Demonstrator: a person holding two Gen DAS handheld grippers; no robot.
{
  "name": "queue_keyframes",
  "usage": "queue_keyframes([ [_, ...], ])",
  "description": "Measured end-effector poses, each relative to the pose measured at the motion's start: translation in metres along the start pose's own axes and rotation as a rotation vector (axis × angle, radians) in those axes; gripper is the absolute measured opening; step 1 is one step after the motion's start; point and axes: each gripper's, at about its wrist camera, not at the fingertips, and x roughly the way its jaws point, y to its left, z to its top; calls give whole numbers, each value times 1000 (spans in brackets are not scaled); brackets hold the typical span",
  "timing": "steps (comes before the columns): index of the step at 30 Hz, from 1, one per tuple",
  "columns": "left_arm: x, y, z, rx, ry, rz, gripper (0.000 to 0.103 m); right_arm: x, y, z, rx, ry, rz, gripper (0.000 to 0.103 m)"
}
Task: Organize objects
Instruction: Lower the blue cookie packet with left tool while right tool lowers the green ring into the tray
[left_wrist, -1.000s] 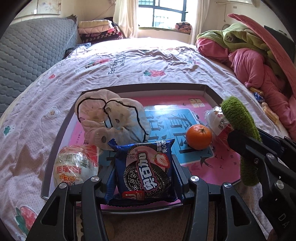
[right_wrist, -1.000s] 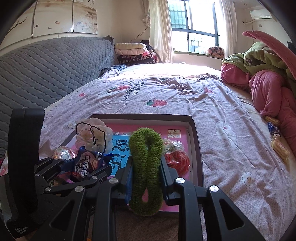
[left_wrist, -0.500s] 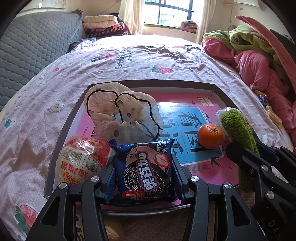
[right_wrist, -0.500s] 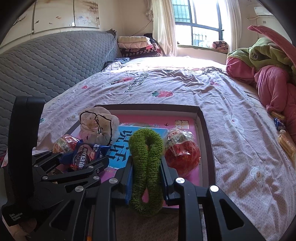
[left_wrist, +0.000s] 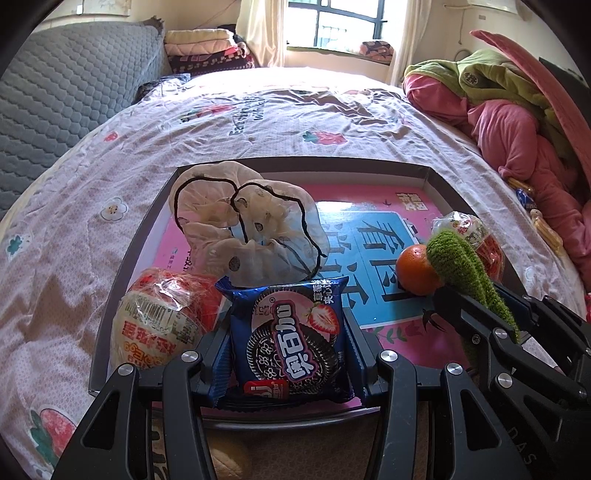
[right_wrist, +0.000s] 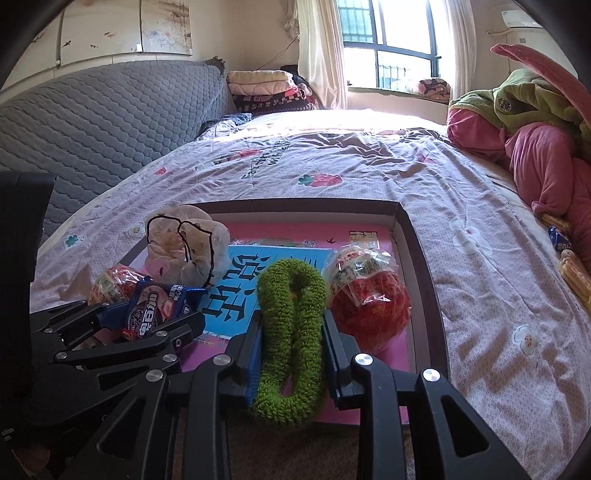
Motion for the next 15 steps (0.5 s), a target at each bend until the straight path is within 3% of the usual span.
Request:
queue_keyframes([
  [10, 0, -4, 0, 10, -1, -2, 53, -1, -1, 0, -4, 1, -11, 32],
  [15, 0, -6, 0, 13, -1, -3, 53, 0, -5, 2, -1, 4, -40, 41],
])
